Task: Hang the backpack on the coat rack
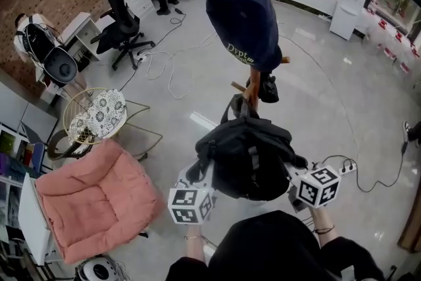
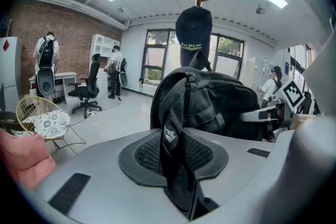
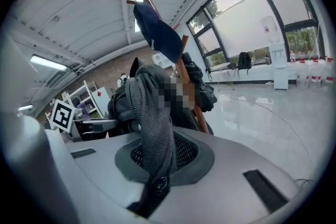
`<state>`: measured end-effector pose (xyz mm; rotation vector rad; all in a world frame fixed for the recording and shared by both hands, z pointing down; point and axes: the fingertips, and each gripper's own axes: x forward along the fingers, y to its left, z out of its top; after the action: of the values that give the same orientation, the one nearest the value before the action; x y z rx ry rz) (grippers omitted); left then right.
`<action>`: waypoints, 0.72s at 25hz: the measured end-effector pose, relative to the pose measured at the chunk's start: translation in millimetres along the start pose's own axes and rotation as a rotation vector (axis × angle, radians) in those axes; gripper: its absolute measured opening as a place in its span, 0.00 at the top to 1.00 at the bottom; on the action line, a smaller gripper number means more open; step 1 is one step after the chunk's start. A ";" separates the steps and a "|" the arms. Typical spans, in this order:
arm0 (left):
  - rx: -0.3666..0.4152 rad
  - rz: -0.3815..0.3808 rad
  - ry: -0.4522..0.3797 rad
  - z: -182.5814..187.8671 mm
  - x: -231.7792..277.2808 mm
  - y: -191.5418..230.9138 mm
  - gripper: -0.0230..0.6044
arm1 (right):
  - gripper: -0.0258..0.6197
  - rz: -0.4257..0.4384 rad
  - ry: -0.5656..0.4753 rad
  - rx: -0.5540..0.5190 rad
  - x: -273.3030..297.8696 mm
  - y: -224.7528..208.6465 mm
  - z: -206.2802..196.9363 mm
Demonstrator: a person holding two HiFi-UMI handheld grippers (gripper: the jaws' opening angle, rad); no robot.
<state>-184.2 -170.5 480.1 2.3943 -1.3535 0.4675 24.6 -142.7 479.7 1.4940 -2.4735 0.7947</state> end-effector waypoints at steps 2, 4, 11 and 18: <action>-0.010 -0.002 -0.002 4.9 9.7 13.0 0.81 | 0.92 0.039 -0.007 0.015 5.2 4.5 4.4; -0.016 -0.012 -0.004 10.1 20.5 21.7 0.82 | 0.92 0.047 -0.013 0.022 11.0 3.9 9.3; -0.008 -0.045 0.026 12.9 46.9 30.9 0.82 | 0.92 0.010 -0.009 0.060 26.6 -9.3 8.5; 0.038 -0.091 0.075 25.8 72.6 35.0 0.82 | 0.92 -0.038 -0.027 0.128 35.9 -21.3 10.1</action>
<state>-176.0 -253.6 494.6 2.4315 -1.2082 0.5565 26.5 -183.6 492.6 1.5986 -2.4473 0.9484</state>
